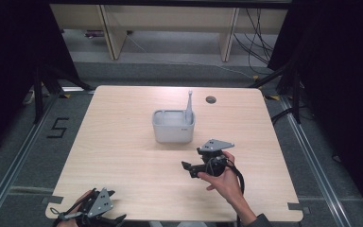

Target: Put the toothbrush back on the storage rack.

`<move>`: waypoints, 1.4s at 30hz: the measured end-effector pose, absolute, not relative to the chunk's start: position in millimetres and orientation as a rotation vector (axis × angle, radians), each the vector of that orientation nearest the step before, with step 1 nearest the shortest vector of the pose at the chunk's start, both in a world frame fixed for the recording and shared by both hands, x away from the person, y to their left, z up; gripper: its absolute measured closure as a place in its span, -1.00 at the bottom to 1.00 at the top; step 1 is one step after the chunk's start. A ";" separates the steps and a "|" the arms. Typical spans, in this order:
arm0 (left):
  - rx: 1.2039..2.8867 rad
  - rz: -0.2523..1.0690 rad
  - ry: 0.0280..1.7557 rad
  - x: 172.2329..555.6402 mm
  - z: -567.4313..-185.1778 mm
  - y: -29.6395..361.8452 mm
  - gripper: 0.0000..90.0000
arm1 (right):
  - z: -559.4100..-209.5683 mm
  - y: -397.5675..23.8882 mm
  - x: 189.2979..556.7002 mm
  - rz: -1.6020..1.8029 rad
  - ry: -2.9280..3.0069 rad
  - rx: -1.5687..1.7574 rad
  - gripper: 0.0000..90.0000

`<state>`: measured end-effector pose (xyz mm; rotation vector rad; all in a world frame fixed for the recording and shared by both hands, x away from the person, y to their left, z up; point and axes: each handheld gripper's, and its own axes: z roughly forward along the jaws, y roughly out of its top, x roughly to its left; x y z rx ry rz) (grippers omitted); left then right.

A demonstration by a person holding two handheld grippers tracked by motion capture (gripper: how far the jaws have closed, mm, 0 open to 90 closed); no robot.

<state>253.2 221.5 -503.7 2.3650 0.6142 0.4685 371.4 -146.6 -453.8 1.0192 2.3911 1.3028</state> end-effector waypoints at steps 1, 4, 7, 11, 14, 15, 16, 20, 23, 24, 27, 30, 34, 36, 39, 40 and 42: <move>2.363 0.465 0.613 252.7 -503.9 221.2 -0.65 | -455.1 -146.0 369.6 1.312 2.389 1.055 -0.52; 2.371 0.463 0.613 253.2 -503.8 221.6 -0.65 | -457.1 -149.3 369.1 1.289 2.388 1.027 -0.53; 2.363 0.466 0.614 252.7 -503.8 221.3 -0.65 | -459.7 -150.8 366.9 1.296 2.390 1.068 -0.53; 2.367 0.466 0.617 253.3 -504.0 221.4 -0.65 | -462.9 -153.4 365.4 1.300 2.400 1.060 -0.53; 2.371 0.461 0.611 252.8 -504.2 221.4 -0.65 | -464.0 -156.5 363.4 1.279 2.382 1.048 -0.54; 2.376 0.461 0.609 253.1 -504.0 221.7 -0.65 | -465.0 -155.5 361.3 1.293 2.389 1.078 -0.54; 2.378 0.464 0.610 253.5 -503.9 221.8 -0.65 | -465.7 -156.2 362.3 1.299 2.405 1.054 -0.54; 2.364 0.454 0.627 252.4 -504.7 221.1 -0.65 | -468.4 -158.1 359.0 1.280 2.406 1.063 -0.54; 2.371 0.467 0.614 253.6 -503.8 221.8 -0.65 | -470.3 -158.2 355.1 1.280 2.405 1.088 -0.55; 2.365 0.466 0.617 253.1 -504.2 221.4 -0.65 | -470.2 -159.7 354.7 1.272 2.419 1.057 -0.55; 2.393 0.471 0.601 254.1 -503.4 222.7 -0.65 | -471.9 -159.9 351.7 1.270 2.423 1.041 -0.56; 2.373 0.466 0.611 253.3 -503.7 221.9 -0.65 | -473.3 -160.6 346.1 1.269 2.423 1.080 -0.56; 2.372 0.474 0.618 253.8 -504.3 221.9 -0.65 | -476.1 -161.8 341.3 1.266 2.425 1.101 -0.56; 2.377 0.465 0.610 253.3 -503.9 221.9 -0.65 | -477.5 -163.3 340.7 1.257 2.428 1.062 -0.57; 2.365 0.467 0.626 253.5 -504.7 221.8 -0.65 | -479.5 -162.8 337.1 1.264 2.433 1.079 -0.57; 2.391 0.471 0.611 254.1 -503.4 222.9 -0.65 | -479.4 -164.1 336.1 1.247 2.437 1.079 -0.57; 2.376 0.466 0.610 253.4 -504.1 222.1 -0.65 | -480.4 -164.4 334.3 1.253 2.438 1.078 -0.57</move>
